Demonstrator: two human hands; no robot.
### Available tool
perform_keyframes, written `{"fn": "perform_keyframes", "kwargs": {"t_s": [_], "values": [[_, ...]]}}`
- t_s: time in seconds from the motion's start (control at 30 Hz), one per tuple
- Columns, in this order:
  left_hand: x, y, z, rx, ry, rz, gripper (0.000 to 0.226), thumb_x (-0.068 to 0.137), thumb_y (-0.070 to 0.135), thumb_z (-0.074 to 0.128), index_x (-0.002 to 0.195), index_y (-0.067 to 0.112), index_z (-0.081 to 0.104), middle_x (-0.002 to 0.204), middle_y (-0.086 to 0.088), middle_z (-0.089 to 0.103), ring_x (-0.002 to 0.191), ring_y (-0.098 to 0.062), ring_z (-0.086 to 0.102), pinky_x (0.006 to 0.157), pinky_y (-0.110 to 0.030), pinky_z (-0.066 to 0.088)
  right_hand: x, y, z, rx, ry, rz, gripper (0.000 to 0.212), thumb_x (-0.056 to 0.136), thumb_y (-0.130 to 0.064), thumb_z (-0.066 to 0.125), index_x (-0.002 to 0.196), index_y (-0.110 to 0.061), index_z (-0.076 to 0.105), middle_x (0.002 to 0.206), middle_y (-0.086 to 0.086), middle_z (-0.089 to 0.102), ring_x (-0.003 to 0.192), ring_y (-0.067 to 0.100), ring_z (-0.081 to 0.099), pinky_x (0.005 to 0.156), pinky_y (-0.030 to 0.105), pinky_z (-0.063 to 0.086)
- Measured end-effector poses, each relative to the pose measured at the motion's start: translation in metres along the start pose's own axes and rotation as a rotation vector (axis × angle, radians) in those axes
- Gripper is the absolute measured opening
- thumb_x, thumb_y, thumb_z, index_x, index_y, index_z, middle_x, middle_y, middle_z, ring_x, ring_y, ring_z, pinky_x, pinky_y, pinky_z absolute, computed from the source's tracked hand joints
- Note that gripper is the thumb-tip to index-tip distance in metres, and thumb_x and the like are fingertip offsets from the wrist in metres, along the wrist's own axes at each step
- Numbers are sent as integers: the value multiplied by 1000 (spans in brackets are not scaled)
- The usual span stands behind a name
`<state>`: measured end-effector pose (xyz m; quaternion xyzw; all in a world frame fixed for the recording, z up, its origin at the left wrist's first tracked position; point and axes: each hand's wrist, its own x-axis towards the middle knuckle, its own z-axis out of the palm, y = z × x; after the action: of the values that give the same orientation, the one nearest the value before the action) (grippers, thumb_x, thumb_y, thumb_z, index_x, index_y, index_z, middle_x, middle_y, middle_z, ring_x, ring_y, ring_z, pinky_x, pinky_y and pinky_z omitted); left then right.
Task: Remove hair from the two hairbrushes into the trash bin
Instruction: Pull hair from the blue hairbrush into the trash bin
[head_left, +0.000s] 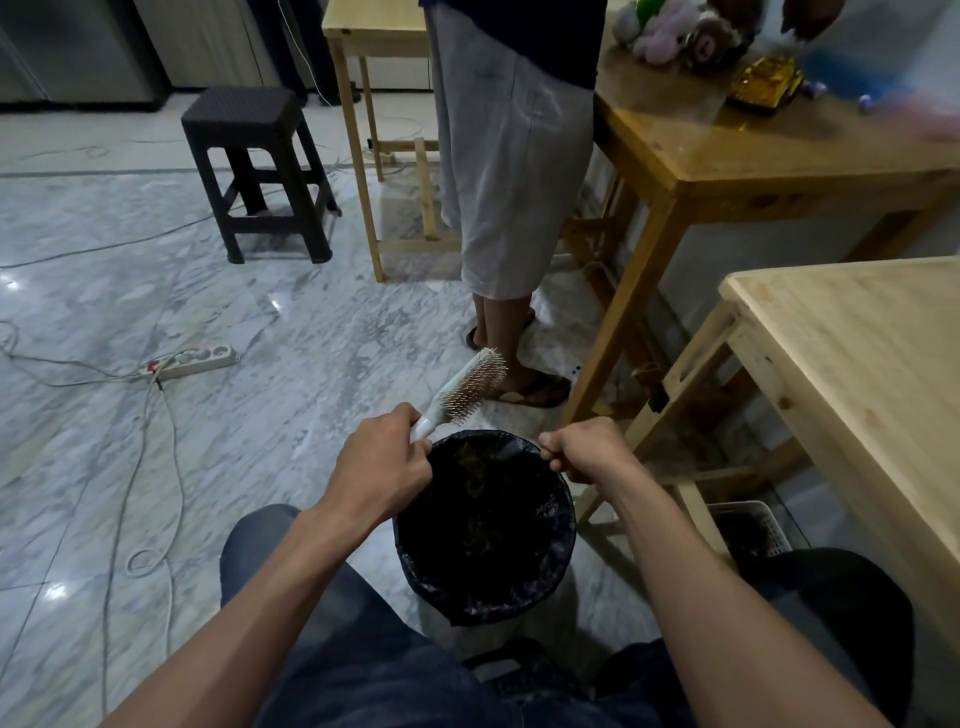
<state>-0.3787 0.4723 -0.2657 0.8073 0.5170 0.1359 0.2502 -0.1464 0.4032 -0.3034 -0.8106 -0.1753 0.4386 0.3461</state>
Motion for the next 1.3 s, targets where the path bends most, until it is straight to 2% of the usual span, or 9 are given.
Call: {"fn": "perform_keyframes", "kwargs": {"t_s": [0.1, 0.23, 0.4, 0.67, 0.83, 0.97, 1.03, 1.13, 1.3], "values": [[-2, 1, 2, -3, -40, 60, 31, 94, 22, 57, 123, 21, 47, 86, -5, 67, 63, -22, 58, 57, -41, 48, -3, -6, 0, 103, -145, -73, 19, 99, -12, 63, 114, -5, 72, 100, 7, 73, 70, 13, 65, 53, 22, 52], [-4, 3, 7, -27, -73, 92, 42, 91, 20, 58, 123, 25, 31, 80, -7, 65, 61, -25, 60, 58, -49, 51, -5, -18, 1, 247, -366, -166, 39, 92, -42, 75, 120, -16, 68, 120, 6, 73, 82, 16, 72, 63, 26, 55], [-2, 2, 6, -74, -5, 54, 45, 89, 18, 60, 119, 23, 27, 78, -5, 64, 60, -23, 58, 55, -45, 48, -3, -16, 11, 285, -234, -267, 17, 96, -16, 72, 94, 1, 74, 76, 6, 67, 57, 9, 54, 48, 18, 45], [6, -9, -4, -14, 106, -71, 13, 92, 22, 59, 103, 17, 55, 76, -2, 60, 63, -23, 55, 52, -33, 35, -1, -3, -1, 301, -49, -81, 13, 97, -8, 70, 89, 1, 76, 70, 8, 66, 56, 12, 53, 50, 18, 47], [3, -5, 3, -11, 79, 10, 12, 93, 22, 58, 101, 18, 51, 72, -3, 60, 56, -21, 53, 49, -31, 31, -8, -4, -2, 35, -228, -72, 18, 99, -10, 63, 114, -8, 74, 105, 7, 73, 85, 15, 66, 63, 23, 57], [0, 0, 7, 10, 55, 70, 14, 94, 24, 58, 103, 21, 48, 74, 0, 61, 59, -18, 52, 49, -32, 31, -5, -14, 0, 197, -443, -158, 41, 92, -33, 67, 131, -19, 64, 126, 4, 71, 93, 16, 67, 70, 28, 54], [-1, 2, 9, 14, 51, 87, 15, 94, 24, 59, 104, 20, 49, 75, 0, 61, 61, -19, 54, 50, -32, 33, -6, -18, 3, 209, -430, -225, 43, 90, -43, 74, 123, -15, 73, 112, 1, 78, 78, 12, 65, 63, 25, 50], [-1, 3, 8, 14, 66, 91, 16, 93, 24, 59, 105, 18, 51, 74, 0, 61, 60, -19, 54, 49, -32, 34, -7, -19, 7, 204, -326, -296, 26, 91, -26, 78, 100, -2, 78, 74, -2, 75, 56, 8, 53, 47, 17, 41], [1, -4, 1, 10, 81, 42, 19, 91, 19, 59, 108, 15, 52, 81, -2, 66, 63, -22, 57, 49, -33, 36, -4, -7, 4, 81, -240, -239, 13, 91, -21, 78, 86, -10, 81, 69, -2, 73, 49, 5, 48, 45, 16, 35]]}}
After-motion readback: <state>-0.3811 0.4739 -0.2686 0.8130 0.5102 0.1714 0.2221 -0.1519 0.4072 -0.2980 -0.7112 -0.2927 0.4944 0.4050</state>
